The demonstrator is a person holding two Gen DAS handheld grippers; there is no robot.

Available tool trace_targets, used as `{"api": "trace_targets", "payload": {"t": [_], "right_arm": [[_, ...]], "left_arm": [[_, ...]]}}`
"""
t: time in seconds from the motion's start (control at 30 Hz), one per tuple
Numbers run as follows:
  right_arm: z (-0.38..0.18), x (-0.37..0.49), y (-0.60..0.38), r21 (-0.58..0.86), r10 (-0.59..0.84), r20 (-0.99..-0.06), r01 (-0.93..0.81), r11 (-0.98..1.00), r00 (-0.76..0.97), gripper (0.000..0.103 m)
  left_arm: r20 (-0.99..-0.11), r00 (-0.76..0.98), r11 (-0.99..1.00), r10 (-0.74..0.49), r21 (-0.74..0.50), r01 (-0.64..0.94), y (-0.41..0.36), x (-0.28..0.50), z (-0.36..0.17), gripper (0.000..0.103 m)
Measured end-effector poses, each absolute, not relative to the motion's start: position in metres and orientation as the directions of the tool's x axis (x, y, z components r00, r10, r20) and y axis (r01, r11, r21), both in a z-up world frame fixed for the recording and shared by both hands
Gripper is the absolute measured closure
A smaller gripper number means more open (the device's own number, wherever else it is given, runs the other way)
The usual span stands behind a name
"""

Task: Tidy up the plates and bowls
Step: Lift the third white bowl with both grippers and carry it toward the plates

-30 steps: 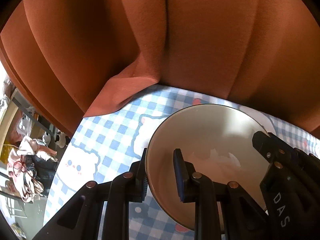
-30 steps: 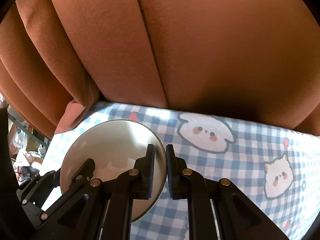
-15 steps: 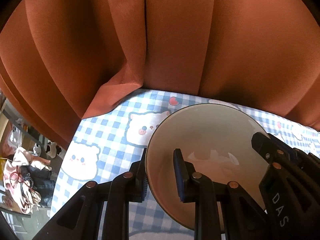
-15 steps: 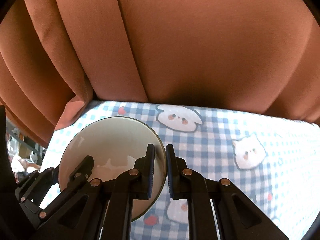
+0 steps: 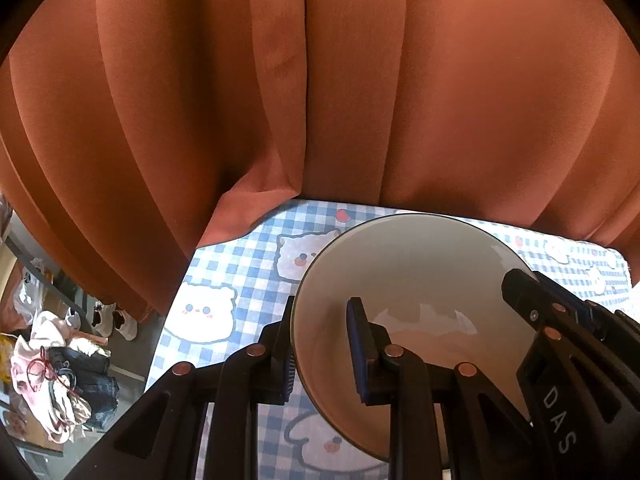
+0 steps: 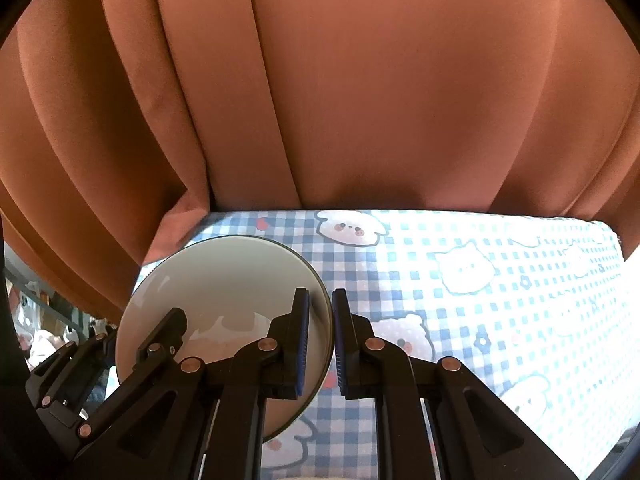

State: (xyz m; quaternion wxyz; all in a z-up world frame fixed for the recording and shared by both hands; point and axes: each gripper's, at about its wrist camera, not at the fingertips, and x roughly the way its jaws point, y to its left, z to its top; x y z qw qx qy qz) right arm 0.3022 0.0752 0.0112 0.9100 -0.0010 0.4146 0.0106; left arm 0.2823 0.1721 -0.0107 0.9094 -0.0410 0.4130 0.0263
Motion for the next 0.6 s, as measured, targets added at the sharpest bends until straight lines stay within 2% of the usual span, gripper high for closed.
{"api": "trace_targets", "payload": {"t": [0.6], "right_arm": [[0.029, 0.216, 0.027, 0.022, -0.044, -0.751, 0.092, 0.995, 0.659, 0.088]], "left_arm": [[-0.74, 0.669, 0.997, -0.071, -0.067, 0.032, 0.122, 0.213, -0.007, 0.082]]}}
